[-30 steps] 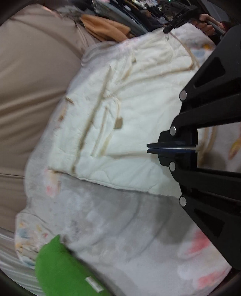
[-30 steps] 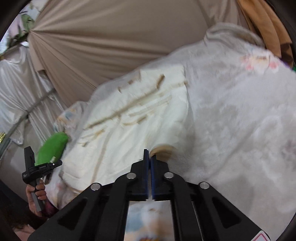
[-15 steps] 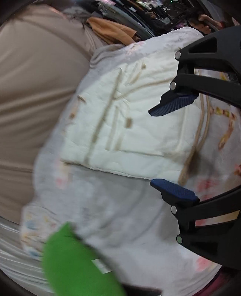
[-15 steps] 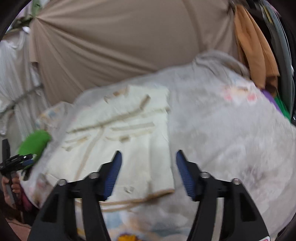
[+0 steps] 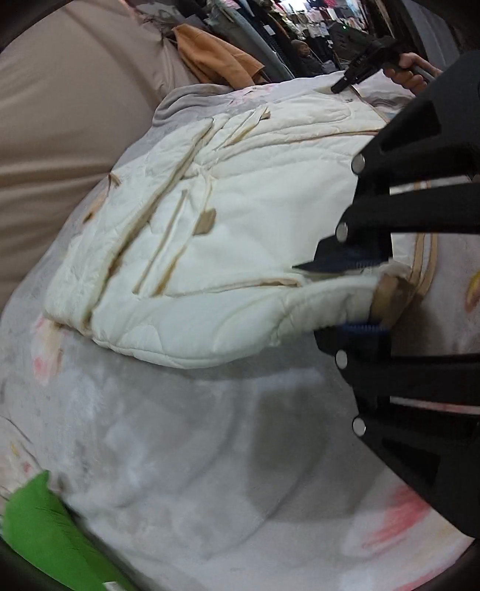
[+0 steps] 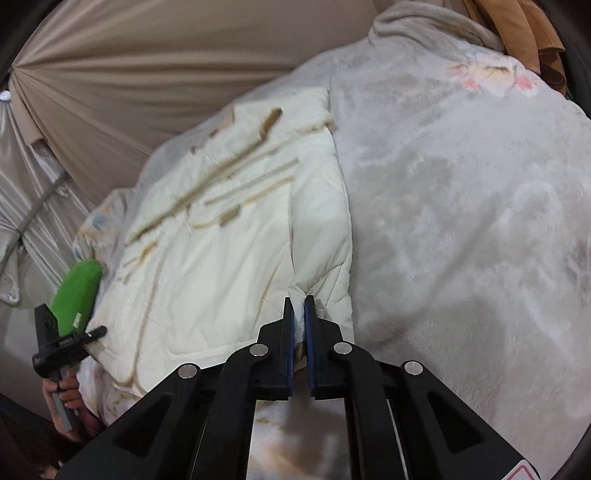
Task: Fold large clothes
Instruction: 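Grasp the hem with the left gripper and fold it toward the collar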
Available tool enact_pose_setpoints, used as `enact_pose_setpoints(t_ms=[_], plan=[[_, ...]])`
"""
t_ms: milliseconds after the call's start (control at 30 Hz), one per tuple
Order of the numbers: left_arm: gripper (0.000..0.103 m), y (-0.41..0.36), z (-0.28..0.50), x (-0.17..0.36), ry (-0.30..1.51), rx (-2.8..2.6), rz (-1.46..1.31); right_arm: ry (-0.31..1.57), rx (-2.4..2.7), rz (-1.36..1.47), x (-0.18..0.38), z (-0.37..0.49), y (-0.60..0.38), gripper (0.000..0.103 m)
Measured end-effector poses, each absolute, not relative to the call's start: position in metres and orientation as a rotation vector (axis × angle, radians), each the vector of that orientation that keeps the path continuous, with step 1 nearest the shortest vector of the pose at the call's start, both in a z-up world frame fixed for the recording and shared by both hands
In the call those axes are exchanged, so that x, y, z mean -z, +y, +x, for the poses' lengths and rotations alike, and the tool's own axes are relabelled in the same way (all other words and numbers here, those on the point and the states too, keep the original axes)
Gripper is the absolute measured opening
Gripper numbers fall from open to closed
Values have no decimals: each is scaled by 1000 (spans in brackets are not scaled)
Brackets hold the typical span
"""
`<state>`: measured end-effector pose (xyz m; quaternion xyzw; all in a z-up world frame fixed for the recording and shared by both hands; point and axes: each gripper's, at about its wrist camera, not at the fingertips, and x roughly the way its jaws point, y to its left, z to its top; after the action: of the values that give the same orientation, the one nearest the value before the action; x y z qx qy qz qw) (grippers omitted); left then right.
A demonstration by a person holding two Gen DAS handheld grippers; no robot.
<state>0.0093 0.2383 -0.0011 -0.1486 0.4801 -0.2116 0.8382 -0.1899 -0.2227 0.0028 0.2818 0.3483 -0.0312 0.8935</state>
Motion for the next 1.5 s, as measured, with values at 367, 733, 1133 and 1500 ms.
enact_pose_setpoints(t_ms=[367, 733, 1133, 1500], plan=[[12, 268, -99, -146, 649, 669, -400, 253, -68, 506, -132, -307, -212, 4], [15, 182, 75, -122, 794, 430, -210, 351, 85, 420, -133, -133, -268, 4], [45, 203, 161, -78, 877, 412, -484, 396, 182, 513, -92, -63, -329, 57], [97, 189, 165, -94, 817, 412, -242, 652, 149, 454, -42, -51, -308, 72]])
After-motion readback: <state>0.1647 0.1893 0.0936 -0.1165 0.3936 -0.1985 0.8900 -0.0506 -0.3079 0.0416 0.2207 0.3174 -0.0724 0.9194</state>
